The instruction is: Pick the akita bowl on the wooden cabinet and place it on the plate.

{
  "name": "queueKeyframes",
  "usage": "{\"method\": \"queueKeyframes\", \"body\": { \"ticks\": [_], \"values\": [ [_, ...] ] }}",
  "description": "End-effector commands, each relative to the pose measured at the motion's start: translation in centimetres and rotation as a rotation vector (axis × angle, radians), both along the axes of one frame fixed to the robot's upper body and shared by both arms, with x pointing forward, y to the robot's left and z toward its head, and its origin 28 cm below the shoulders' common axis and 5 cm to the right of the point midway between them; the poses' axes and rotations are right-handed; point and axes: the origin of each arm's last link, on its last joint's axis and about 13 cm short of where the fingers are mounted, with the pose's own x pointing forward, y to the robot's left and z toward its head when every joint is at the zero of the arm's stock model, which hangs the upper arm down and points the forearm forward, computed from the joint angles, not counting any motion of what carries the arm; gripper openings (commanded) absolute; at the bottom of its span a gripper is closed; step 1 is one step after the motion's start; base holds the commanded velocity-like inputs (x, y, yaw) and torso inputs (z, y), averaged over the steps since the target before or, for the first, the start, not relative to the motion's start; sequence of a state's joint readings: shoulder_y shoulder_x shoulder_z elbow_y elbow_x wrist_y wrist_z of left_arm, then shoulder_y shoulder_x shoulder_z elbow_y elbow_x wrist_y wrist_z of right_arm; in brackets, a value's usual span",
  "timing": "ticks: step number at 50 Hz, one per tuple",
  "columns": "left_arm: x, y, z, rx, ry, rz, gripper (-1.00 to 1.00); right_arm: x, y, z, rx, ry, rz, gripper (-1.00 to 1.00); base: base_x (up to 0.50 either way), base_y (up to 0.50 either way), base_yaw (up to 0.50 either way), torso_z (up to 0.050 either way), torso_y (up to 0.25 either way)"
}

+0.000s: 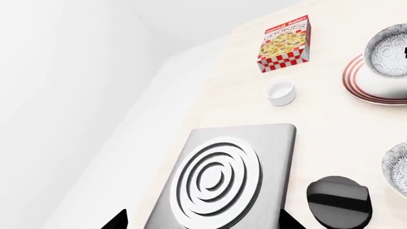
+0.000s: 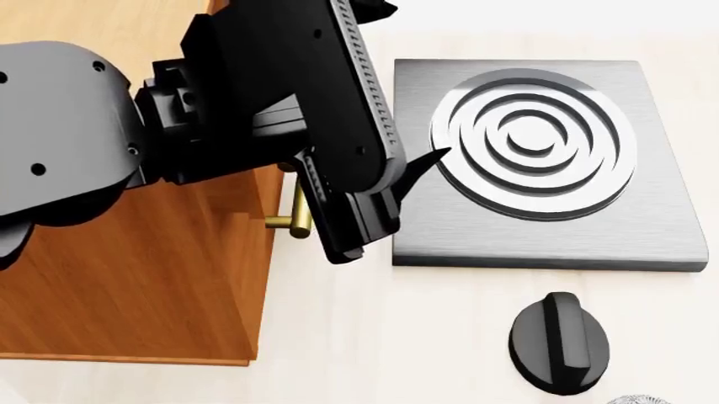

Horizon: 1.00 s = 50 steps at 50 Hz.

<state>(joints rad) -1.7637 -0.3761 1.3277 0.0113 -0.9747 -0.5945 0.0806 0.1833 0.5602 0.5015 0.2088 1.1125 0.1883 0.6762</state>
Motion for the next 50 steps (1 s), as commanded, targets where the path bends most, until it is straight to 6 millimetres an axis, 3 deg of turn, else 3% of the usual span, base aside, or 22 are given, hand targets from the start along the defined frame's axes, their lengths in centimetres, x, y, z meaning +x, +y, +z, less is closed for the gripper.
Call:
{"method": "queueKeyframes", "body": {
  "ticks": [1, 50],
  "values": [
    [0.1, 0.0, -0.1, 0.000, 0.003, 0.000, 1.00, 0.2, -0.1, -0.1, -0.015, 0.003, 0.004, -1.00, 0.00, 0.00, 0.00, 0.000, 0.000],
    [0.5, 0.0, -0.7, -0.003, 0.016, -0.003, 1.00, 0.7, 0.1, -1.2, 0.001, 0.053, 0.018, -1.00, 0.00, 0.00, 0.00, 0.000, 0.000]
  ]
}}
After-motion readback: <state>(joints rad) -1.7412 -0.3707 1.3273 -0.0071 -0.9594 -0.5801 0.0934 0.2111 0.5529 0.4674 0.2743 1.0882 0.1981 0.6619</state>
